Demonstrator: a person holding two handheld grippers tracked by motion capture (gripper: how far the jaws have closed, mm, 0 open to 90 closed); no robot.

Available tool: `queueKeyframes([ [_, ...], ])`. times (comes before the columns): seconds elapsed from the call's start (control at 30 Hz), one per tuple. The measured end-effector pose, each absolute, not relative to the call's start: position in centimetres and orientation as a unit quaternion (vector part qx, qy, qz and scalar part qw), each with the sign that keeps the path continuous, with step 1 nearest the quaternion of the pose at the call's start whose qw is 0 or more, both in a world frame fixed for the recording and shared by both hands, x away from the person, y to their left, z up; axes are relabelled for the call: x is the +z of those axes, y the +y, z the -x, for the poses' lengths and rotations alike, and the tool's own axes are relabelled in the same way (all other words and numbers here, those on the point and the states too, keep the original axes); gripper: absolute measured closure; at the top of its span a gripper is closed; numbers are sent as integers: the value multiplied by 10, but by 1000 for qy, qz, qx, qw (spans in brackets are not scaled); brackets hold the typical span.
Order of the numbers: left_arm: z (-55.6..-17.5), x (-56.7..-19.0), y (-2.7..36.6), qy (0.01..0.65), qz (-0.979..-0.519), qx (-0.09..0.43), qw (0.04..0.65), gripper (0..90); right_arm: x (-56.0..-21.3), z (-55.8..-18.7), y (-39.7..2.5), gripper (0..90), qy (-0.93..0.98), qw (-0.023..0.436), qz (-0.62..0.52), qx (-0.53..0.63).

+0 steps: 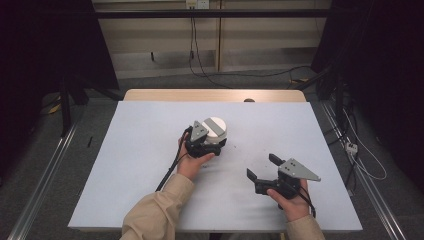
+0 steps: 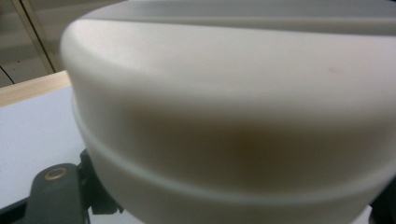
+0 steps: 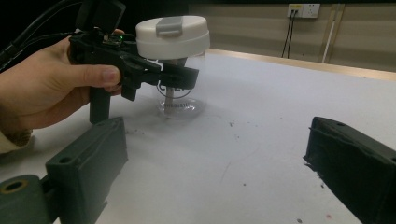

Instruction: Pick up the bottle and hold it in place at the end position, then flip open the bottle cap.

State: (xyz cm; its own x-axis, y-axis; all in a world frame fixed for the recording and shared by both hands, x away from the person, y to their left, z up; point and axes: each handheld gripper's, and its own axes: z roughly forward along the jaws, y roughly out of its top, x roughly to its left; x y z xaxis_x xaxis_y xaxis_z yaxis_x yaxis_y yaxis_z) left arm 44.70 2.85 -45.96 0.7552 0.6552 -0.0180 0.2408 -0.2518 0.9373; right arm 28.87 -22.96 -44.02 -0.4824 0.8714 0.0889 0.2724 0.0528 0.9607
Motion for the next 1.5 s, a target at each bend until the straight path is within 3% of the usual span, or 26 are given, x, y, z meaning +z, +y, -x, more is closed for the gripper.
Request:
queueKeyframes([
  [1.5, -447, -460, 28, 293, -769, 191, 535, 188, -428, -345, -185, 77, 696, 271, -424, 513],
])
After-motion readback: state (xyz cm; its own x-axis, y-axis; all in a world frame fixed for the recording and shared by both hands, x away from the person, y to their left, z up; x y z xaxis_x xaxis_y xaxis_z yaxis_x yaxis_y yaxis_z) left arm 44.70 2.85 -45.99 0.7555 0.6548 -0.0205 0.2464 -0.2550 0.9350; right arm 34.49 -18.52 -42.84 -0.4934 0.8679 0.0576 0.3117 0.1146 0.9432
